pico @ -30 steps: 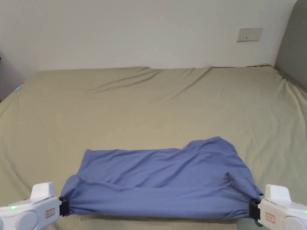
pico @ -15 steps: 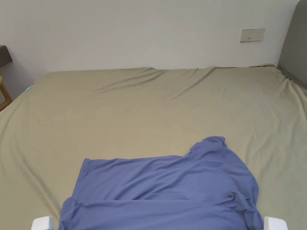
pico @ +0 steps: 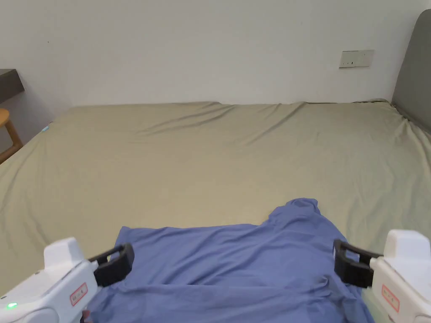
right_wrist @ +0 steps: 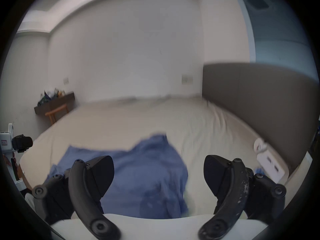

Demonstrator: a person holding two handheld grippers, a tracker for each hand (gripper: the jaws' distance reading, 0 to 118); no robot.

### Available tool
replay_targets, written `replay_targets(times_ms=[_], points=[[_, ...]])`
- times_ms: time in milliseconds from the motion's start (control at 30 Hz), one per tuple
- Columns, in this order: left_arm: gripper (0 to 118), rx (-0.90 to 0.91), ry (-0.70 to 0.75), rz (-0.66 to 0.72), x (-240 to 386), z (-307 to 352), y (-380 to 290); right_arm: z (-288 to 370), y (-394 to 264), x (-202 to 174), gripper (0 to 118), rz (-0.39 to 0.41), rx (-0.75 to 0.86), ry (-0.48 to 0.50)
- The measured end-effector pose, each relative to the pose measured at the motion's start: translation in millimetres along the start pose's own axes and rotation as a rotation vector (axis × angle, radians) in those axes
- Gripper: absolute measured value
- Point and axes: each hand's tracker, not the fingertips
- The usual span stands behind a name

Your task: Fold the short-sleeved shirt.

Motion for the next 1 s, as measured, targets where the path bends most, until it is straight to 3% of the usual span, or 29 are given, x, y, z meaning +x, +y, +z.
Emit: replay_targets(times_ms=[167, 233, 300, 333, 433, 467, 700, 900, 1000], points=[[109, 0.272, -0.002, -0.142, 44, 27, 45, 32, 54, -26, 107, 0.035, 0.246, -0.026], [104, 0.337, 0.024, -0.194, 63, 36, 54, 40, 64, -34, 101, 0.053, 0.312, -0.044], [77, 0.365, 0.027, -0.191, 73, 40, 58, 47, 72, -43, 75, 0.089, 0.354, -0.058], [52, 0.37, 0.013, -0.185, 75, 41, 59, 49, 74, -46, 57, 0.099, 0.35, -0.064], [20, 0.352, -0.014, -0.177, 75, 33, 60, 49, 76, -52, 33, 0.125, 0.375, -0.068], [1, 0.334, -0.029, -0.185, 74, 31, 60, 48, 77, -53, 3, 0.126, 0.383, -0.066], [0, 0.262, -0.044, -0.179, 75, 3, 68, 37, 78, -50, 2, 0.119, 0.381, -0.071], [0, -0.046, -0.092, -0.028, 49, -77, 79, 13, 79, -44, 2, 0.127, 0.353, -0.074], [0, -0.179, -0.048, -0.043, 28, -130, 74, -8, 80, -41, 2, 0.138, 0.336, -0.089]])
